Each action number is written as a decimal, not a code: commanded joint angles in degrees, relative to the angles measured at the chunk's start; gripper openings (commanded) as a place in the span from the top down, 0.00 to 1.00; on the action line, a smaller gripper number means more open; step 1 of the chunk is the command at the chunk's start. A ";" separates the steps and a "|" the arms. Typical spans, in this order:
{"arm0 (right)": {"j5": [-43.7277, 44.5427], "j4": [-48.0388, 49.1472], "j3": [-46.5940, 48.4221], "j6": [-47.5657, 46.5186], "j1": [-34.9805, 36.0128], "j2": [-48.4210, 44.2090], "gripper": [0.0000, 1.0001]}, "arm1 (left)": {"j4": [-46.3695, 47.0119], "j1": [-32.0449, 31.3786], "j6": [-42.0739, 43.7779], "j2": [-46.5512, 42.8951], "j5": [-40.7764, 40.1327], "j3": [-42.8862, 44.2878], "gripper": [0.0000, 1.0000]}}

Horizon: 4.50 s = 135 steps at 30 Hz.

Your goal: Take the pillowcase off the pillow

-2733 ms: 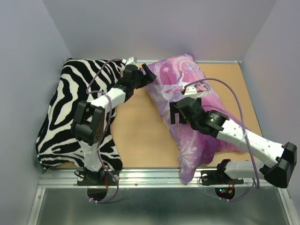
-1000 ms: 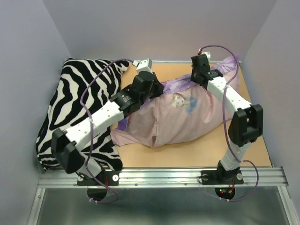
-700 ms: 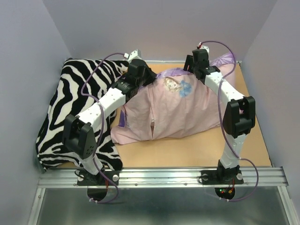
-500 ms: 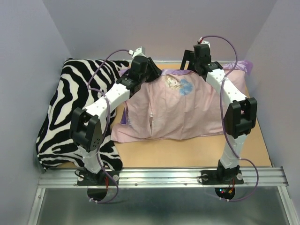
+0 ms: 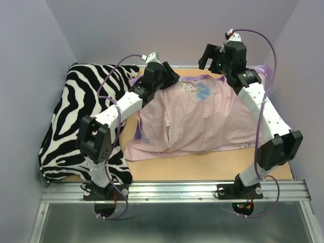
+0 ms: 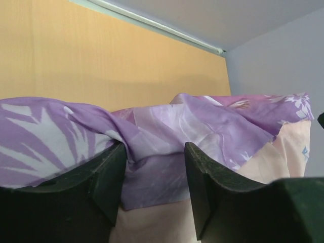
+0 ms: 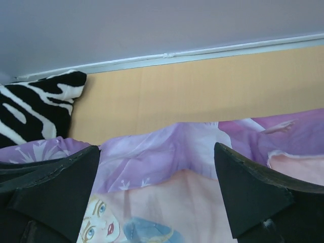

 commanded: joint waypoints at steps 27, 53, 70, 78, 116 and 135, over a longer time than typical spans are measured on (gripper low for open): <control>30.61 9.47 -21.37 -2.76 30.93 -1.19 0.02 | -5.02 -5.89 3.37 -33.56 -16.52 -28.66 0.22; 21.91 9.39 -19.08 -1.44 23.99 -0.57 0.02 | 2.55 -9.95 4.60 -35.42 -13.44 -41.17 1.00; 19.44 6.05 -16.18 -5.40 25.73 -6.63 0.00 | -10.03 -10.03 -1.74 -37.88 -28.65 -39.68 1.00; 23.76 5.17 -16.79 -5.67 32.42 -3.22 0.00 | -10.11 -9.95 -1.56 -37.96 -27.69 -38.27 1.00; 16.55 0.77 -30.95 0.32 10.87 -12.69 0.40 | 7.02 -7.92 -11.05 -27.52 -17.14 -55.93 1.00; 38.33 -4.93 -33.93 -3.47 37.79 -10.77 0.00 | 5.44 -9.86 -7.18 -29.08 -15.29 -48.90 1.00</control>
